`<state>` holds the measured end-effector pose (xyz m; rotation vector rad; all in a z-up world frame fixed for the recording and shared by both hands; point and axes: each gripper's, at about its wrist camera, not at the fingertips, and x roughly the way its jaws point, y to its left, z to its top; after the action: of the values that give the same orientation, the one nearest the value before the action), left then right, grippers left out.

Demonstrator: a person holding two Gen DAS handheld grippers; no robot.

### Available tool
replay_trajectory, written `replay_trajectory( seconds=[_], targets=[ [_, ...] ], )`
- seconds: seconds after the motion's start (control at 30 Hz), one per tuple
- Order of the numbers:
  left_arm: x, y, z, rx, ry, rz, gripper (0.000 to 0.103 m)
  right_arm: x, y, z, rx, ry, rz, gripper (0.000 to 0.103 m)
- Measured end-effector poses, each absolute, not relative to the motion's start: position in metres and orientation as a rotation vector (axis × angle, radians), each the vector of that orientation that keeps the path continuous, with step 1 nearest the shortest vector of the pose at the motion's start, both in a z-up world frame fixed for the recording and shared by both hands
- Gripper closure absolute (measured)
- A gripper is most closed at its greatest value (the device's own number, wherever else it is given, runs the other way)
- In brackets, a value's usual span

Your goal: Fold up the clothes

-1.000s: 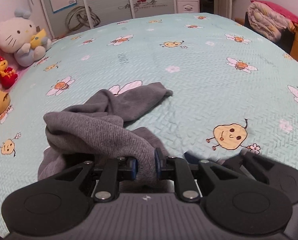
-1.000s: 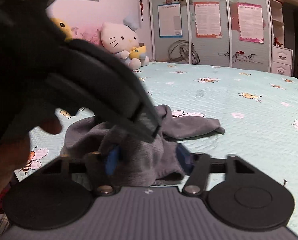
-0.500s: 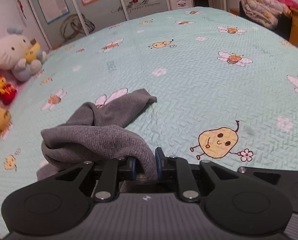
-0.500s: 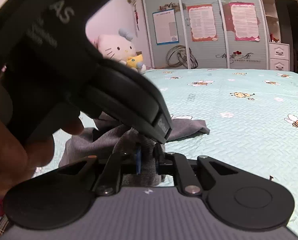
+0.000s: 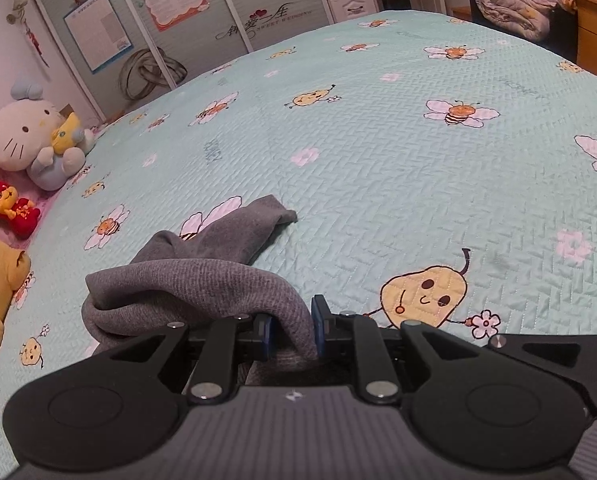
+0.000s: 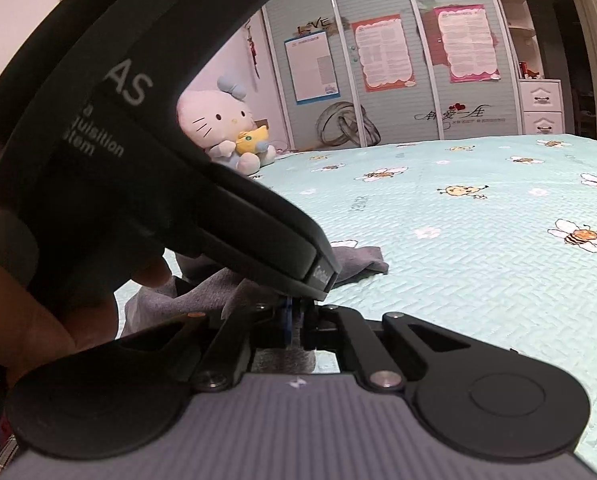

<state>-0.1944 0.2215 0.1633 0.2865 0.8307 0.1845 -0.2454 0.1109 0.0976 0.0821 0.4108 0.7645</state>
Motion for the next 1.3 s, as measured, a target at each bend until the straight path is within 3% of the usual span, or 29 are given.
replay_trajectory(
  seconds=[0.77, 1.1, 1.3],
  targets=[
    [-0.178, 0.188, 0.157, 0.295, 0.824, 0.120, 0.075, -0.251, 0.091, 0.096, 0.059, 0.411, 0.652, 0.102],
    [-0.193, 0.216, 0.161, 0.051, 0.796, -0.007, 0.072, -0.224, 0.039, 0.090, 0.101, 0.463, 0.449, 0.103],
    [-0.177, 0.241, 0.133, -0.031, 0.965, 0.046, 0.068, -0.217, 0.038, 0.094, 0.126, 0.448, 0.576, 0.098]
  ],
)
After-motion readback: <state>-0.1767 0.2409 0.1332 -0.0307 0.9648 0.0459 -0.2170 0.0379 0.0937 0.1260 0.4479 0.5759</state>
